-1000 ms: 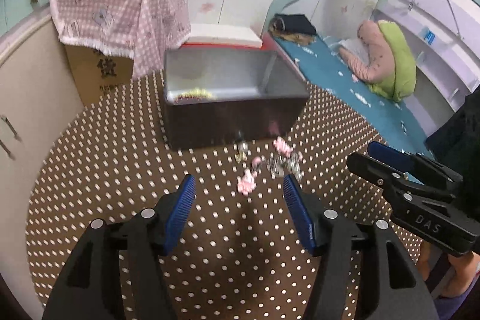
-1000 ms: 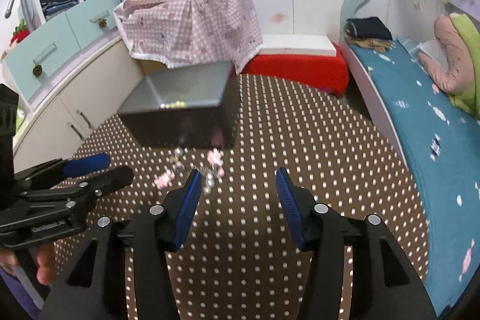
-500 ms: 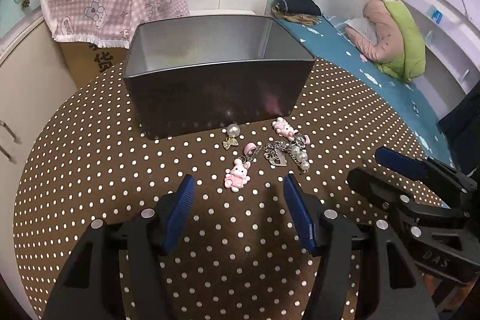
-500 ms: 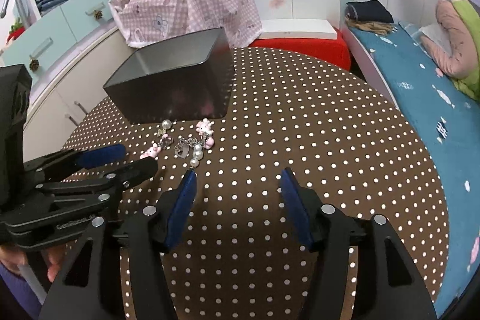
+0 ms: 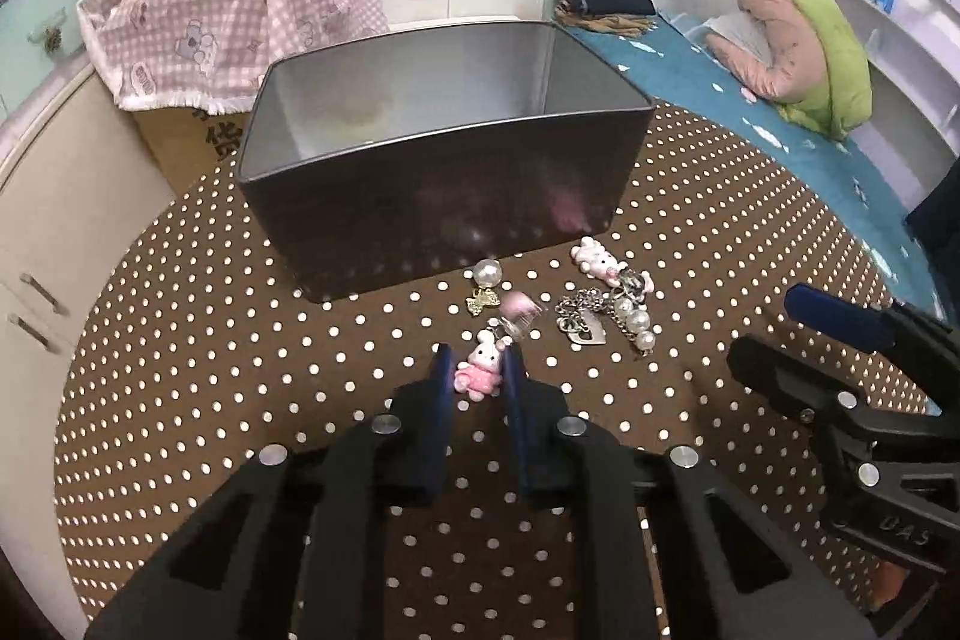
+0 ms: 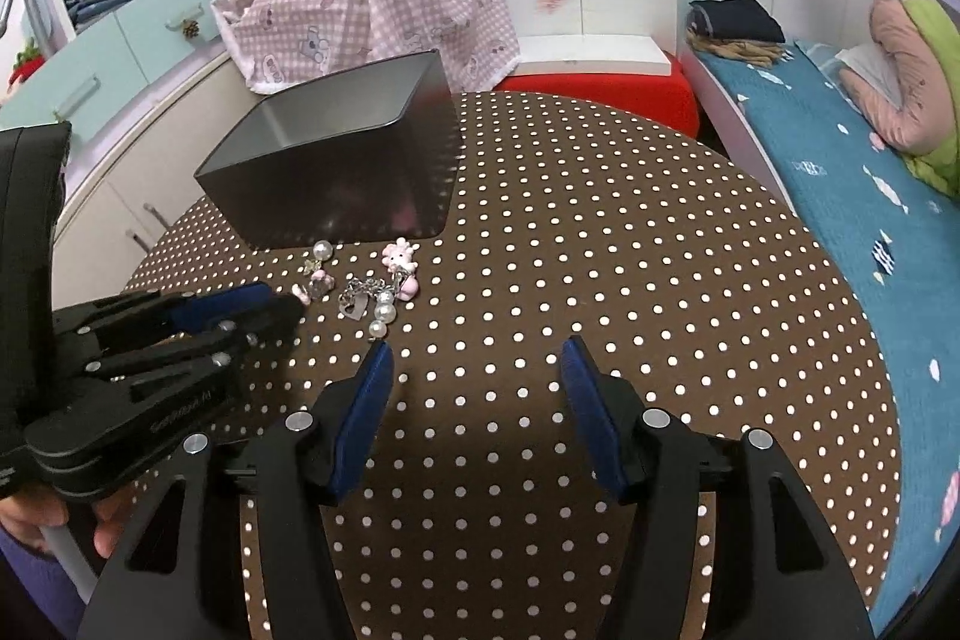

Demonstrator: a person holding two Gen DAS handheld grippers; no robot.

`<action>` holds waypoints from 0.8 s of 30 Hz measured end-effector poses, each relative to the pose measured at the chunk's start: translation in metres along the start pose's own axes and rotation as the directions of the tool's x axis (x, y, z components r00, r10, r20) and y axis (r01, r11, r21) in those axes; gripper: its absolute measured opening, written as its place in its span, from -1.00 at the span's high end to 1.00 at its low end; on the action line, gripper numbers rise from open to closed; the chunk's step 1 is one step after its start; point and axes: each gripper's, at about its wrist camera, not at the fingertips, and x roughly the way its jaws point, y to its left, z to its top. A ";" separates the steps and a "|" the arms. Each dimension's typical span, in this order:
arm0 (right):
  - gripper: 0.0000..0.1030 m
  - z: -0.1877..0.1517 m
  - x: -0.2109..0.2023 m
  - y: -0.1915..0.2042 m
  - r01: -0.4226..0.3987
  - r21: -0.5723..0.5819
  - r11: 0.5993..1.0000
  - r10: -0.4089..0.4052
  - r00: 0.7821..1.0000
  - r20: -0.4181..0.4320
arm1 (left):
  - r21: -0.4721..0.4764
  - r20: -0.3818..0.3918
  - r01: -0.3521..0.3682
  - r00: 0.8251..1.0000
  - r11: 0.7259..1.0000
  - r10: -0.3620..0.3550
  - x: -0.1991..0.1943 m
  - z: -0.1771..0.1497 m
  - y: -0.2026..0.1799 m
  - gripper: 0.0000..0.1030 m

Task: Organize jewelry
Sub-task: 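Move both tools back to the remaining charms and pearls on the table, then grasp a pink bear charm with the left tool while the right tool grasps a pearl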

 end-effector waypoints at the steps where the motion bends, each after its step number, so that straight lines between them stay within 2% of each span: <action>1: -0.11 0.000 0.001 0.001 0.001 -0.003 1.000 -0.001 1.000 -0.002 | -0.004 0.000 0.004 1.000 1.000 -0.004 0.000 0.000 0.000 0.71; 6: -0.11 0.001 0.004 0.009 0.003 -0.016 1.000 -0.003 1.000 -0.012 | -0.057 -0.001 0.060 0.998 0.997 -0.061 -0.007 -0.003 0.014 0.71; 15: -0.07 0.008 0.019 0.036 -0.011 -0.069 0.998 0.009 1.000 -0.030 | -0.098 0.055 0.070 0.996 0.993 -0.065 -0.034 -0.008 0.040 0.71; 19: 0.14 0.011 0.031 0.047 -0.010 -0.095 0.995 0.005 0.999 -0.053 | -0.107 0.065 0.079 0.995 0.991 -0.072 -0.041 -0.010 0.046 0.71; 22: 0.23 0.012 0.036 0.050 0.015 -0.109 0.994 -0.021 0.998 -0.053 | -0.113 0.072 0.095 0.994 0.989 -0.087 -0.045 -0.012 0.052 0.71; 24: 0.41 0.013 0.038 0.053 0.041 -0.129 0.991 -0.048 0.998 -0.051 | -0.117 0.075 0.109 0.992 0.987 -0.101 -0.046 -0.012 0.054 0.71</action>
